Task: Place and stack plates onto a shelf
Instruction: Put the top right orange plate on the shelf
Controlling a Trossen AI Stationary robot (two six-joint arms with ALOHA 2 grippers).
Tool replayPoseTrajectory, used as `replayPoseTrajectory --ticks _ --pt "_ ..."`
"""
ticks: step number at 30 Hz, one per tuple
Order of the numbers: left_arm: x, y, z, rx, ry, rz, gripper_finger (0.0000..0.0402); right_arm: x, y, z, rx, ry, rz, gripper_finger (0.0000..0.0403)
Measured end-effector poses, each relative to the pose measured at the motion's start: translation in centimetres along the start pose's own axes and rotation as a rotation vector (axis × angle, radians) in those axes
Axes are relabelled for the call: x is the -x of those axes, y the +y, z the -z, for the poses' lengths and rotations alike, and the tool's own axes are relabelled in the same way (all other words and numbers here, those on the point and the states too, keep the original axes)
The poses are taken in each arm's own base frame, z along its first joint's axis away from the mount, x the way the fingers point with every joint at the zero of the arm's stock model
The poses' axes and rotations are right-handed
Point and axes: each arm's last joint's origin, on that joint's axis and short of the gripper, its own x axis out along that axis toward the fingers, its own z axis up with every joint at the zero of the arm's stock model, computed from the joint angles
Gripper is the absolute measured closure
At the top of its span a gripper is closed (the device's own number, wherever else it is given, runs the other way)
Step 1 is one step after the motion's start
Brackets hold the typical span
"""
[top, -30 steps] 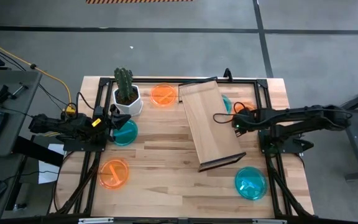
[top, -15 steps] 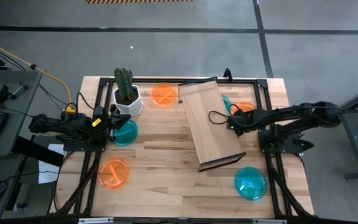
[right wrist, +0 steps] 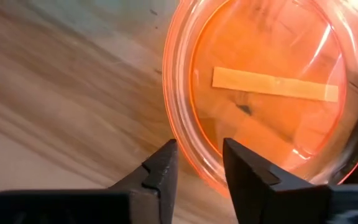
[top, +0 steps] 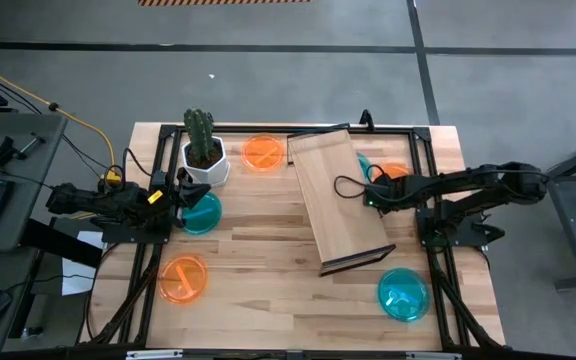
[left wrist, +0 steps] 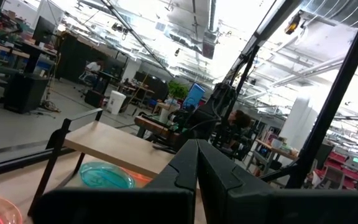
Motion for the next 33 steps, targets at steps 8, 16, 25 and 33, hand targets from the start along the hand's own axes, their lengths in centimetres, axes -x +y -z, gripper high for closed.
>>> replayPoseTrajectory --ticks 8,16,25,33 --pt "0.0 0.0 0.0 0.0 0.002 0.005 0.0401 -0.2 -0.3 -0.3 -0.035 0.006 0.005 0.0313" --pt "0.0 0.0 0.0 0.025 0.002 0.007 0.0401 -0.4 -0.6 -0.6 -0.063 0.015 0.005 0.0322" --pt "0.0 0.0 0.0 0.026 0.002 0.008 0.0401 -0.4 -0.7 -0.6 -0.065 0.017 0.007 0.0394" --pt "0.0 0.0 0.0 0.027 0.002 0.008 0.0401 1.4 -1.3 -1.0 -0.089 0.011 0.004 0.0402"
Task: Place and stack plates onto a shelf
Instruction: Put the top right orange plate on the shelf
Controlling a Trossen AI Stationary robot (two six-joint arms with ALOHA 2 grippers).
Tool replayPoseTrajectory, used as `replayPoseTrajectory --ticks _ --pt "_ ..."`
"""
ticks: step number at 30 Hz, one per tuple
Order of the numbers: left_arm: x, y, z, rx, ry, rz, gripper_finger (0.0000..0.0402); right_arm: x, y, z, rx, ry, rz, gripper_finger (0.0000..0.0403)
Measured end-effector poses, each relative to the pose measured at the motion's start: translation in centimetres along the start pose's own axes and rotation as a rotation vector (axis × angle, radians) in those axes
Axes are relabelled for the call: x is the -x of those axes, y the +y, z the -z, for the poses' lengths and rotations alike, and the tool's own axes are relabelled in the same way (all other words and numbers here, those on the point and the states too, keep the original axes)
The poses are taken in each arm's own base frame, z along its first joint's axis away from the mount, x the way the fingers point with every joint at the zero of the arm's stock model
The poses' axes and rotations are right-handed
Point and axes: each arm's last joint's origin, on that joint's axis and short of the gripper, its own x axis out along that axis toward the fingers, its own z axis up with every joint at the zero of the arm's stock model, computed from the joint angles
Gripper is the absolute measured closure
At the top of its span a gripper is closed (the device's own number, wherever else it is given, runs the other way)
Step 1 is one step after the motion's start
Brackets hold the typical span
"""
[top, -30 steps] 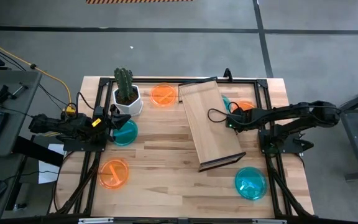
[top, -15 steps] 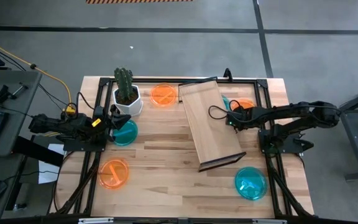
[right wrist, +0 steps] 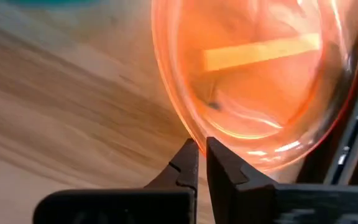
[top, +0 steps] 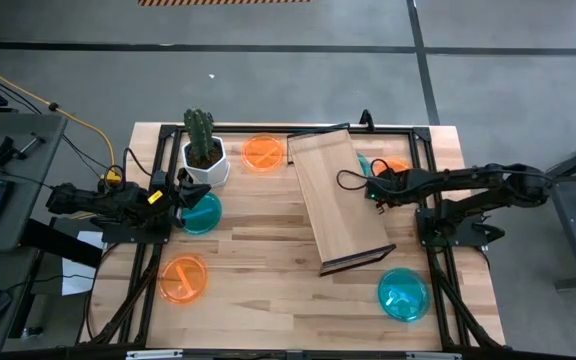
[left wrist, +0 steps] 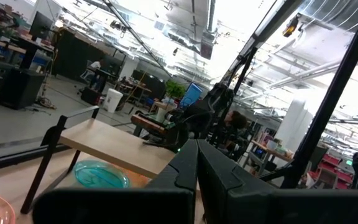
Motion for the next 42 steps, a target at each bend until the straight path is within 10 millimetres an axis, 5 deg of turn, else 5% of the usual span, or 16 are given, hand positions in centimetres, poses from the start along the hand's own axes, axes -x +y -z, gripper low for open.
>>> replayPoseTrajectory --ticks 11,29,42 --pt "0.0 0.0 0.0 0.025 0.0 0.0 0.0401 4.0 -1.6 -0.7 -0.098 -0.142 -0.121 0.0403" --pt "0.0 0.0 0.0 0.025 0.0 0.0 0.0401 5.8 -2.7 0.2 -0.157 -0.251 -0.206 0.0403" --pt "0.0 0.0 0.0 0.051 0.0 -0.001 0.0401 0.0 -2.1 2.3 -0.221 -0.217 -0.253 0.0384"
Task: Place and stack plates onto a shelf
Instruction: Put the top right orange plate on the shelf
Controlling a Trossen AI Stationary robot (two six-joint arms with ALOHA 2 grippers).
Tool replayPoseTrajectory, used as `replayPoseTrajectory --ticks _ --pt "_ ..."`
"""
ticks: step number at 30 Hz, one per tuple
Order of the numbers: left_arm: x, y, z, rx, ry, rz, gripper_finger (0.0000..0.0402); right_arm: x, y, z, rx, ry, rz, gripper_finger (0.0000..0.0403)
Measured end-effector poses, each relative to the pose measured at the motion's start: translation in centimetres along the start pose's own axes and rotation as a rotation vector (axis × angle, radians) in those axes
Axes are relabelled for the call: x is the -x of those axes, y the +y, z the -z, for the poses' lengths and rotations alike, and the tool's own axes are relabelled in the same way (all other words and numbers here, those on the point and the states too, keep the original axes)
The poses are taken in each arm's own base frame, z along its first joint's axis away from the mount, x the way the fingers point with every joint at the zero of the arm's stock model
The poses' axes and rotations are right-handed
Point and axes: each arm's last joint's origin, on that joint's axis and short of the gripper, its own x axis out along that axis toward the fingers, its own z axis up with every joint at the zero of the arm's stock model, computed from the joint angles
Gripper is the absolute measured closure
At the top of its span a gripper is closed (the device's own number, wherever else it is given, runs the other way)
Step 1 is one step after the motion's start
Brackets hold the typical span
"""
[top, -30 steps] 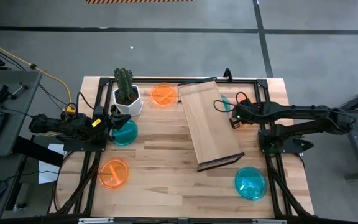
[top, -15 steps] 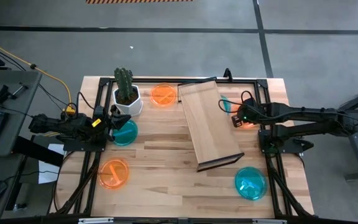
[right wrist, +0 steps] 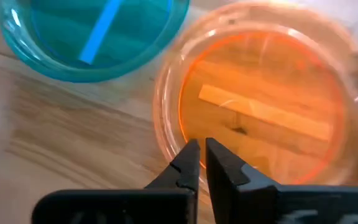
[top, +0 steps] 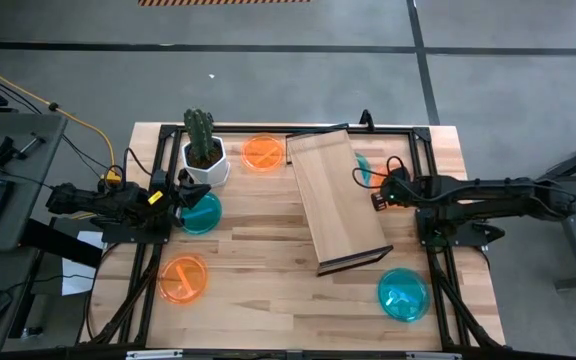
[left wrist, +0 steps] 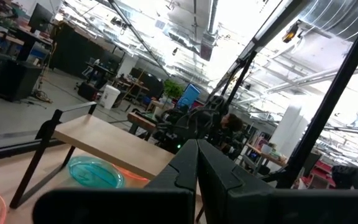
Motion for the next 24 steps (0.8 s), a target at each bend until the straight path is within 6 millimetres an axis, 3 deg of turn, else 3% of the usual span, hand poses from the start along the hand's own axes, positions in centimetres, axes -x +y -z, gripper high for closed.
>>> replayPoseTrajectory --ticks 5,12,24 --pt "0.0 0.0 0.0 0.0 0.0 0.0 0.0401 -1.2 0.1 0.4 -0.02 -0.043 -0.078 0.0316" --pt "0.0 0.0 0.0 0.0 0.0 0.0 0.0401 -1.3 0.5 0.2 0.012 -0.084 -0.126 0.0228" --pt "0.0 0.0 0.0 -0.002 0.0 0.0 0.0401 -2.5 1.1 0.3 0.114 -0.072 -0.088 0.0215"
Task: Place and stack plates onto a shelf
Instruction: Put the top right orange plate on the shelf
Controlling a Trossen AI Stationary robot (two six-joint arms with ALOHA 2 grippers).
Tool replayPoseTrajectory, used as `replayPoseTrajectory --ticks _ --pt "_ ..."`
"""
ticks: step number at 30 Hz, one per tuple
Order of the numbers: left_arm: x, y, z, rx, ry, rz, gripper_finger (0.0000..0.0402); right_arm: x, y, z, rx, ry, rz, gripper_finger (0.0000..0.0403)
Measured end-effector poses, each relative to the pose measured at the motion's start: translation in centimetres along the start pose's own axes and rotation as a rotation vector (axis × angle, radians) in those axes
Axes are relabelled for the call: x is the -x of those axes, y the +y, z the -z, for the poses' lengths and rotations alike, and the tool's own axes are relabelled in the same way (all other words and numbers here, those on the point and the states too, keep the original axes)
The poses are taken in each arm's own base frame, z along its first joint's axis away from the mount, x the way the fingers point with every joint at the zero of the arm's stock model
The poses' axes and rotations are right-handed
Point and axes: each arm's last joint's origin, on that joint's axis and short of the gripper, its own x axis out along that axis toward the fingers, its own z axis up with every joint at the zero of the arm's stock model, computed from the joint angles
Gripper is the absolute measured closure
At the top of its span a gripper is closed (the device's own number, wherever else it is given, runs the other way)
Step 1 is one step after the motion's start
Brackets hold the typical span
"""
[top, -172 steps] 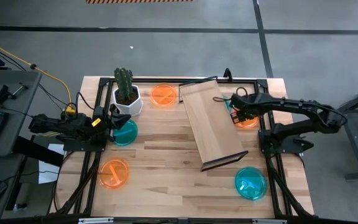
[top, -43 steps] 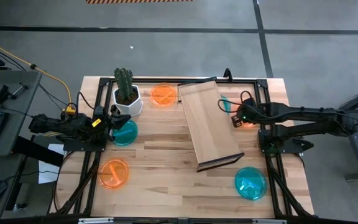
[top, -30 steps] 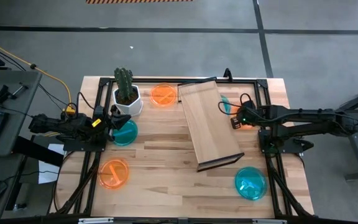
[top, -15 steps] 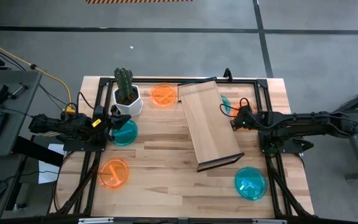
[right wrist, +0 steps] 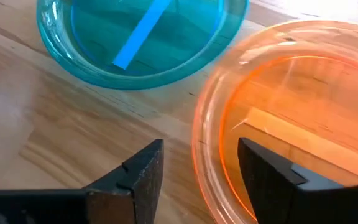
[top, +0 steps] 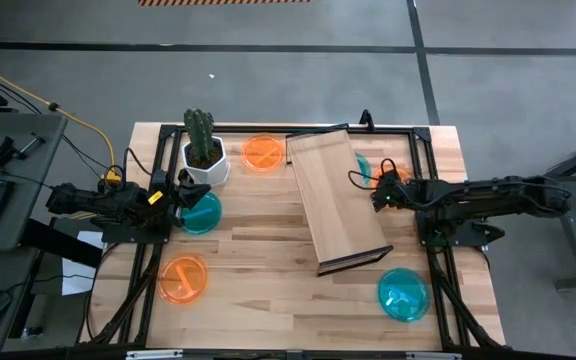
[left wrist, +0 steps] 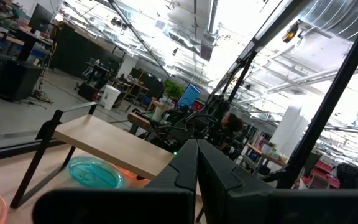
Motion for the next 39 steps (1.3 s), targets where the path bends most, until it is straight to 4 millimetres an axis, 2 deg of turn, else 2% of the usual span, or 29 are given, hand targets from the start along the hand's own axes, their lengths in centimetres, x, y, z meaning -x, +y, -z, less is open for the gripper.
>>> replayPoseTrajectory --ticks 14,19,24,25,39 --pt "0.0 0.0 0.0 0.0 0.0 0.0 0.0401 -2.0 0.2 0.6 0.086 0.013 0.143 0.022" --pt "0.0 0.0 0.0 0.0 0.0 0.0 0.0401 -2.4 0.2 0.7 0.088 0.012 0.178 0.0272" --pt "0.0 0.0 0.0 0.0 0.0 0.0 0.0401 -2.5 0.1 0.7 0.08 -0.004 0.211 0.0379" --pt "0.0 0.0 0.0 0.0 0.0 0.0 0.0401 -2.5 0.0 0.8 0.074 -0.009 0.22 0.039" --pt "0.0 0.0 0.0 0.001 0.0 -0.001 0.0401 -1.9 -0.4 0.5 -0.031 -0.085 0.258 0.0402"
